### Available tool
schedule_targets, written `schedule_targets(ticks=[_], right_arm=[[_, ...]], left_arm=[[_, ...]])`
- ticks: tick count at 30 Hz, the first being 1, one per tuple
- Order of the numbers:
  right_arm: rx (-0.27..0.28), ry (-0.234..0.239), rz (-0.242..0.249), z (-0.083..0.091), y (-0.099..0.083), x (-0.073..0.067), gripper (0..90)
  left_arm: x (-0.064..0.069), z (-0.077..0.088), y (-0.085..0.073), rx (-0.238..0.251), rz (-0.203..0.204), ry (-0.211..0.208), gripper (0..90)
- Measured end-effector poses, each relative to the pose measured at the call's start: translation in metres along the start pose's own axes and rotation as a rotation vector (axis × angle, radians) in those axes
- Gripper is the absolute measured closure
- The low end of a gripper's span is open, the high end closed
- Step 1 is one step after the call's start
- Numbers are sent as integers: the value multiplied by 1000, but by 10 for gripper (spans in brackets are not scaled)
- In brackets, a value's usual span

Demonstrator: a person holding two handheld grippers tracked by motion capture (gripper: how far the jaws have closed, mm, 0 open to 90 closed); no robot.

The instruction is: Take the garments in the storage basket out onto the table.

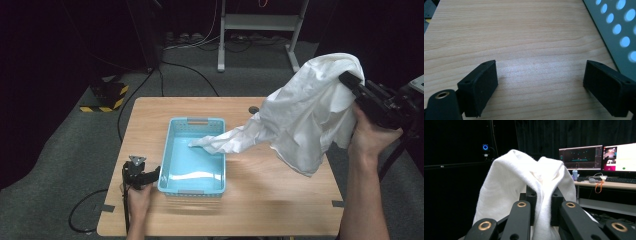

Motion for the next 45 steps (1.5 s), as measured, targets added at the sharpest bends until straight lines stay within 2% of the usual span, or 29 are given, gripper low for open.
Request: schedule_targets(ticks=[3, 6, 7, 8, 12, 13, 14, 22, 30, 40, 45], right_arm=[[-9, 2, -6, 1, -3, 1, 828], [-47, 14, -2, -3, -11, 0, 827], [-79, 26, -2, -9, -19, -2, 827], [-79, 26, -2, -9, -19, -2, 827], [-158, 46, 8, -25, -42, -9, 826], [-158, 46, 8, -25, -42, -9, 826], [-182, 53, 11, -31, -51, -12, 826], [-274, 80, 16, -51, -83, -23, 824], [-335, 103, 3, -64, -106, -29, 822], [-402, 110, 24, -74, -126, -35, 822], [-424, 118, 12, -79, -137, -36, 821]], left_arm=[[0, 0, 0, 0, 0, 0, 124], [0, 0, 0, 0, 0, 0, 124], [0, 0, 0, 0, 0, 0, 124], [0, 0, 0, 0, 0, 0, 124], [0, 0, 0, 0, 0, 0, 125], [0, 0, 0, 0, 0, 0, 125], [0, 0, 0, 0, 0, 0, 125], [0, 0, 0, 1, 2, -1, 125], [0, 0, 0, 1, 3, -3, 125], [-1, 0, 0, 2, 4, -5, 126], [-1, 0, 0, 2, 4, -6, 126]])
Point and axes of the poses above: each handheld gripper's, and its own axes: z roughly backward along the jaws, y roughly out of its top, x roughly to its right, the point moved 5 cm from there along -z, roughly forward along the jaws, and after that the axes turned 1 degree about -z, right-handed, at the moved point
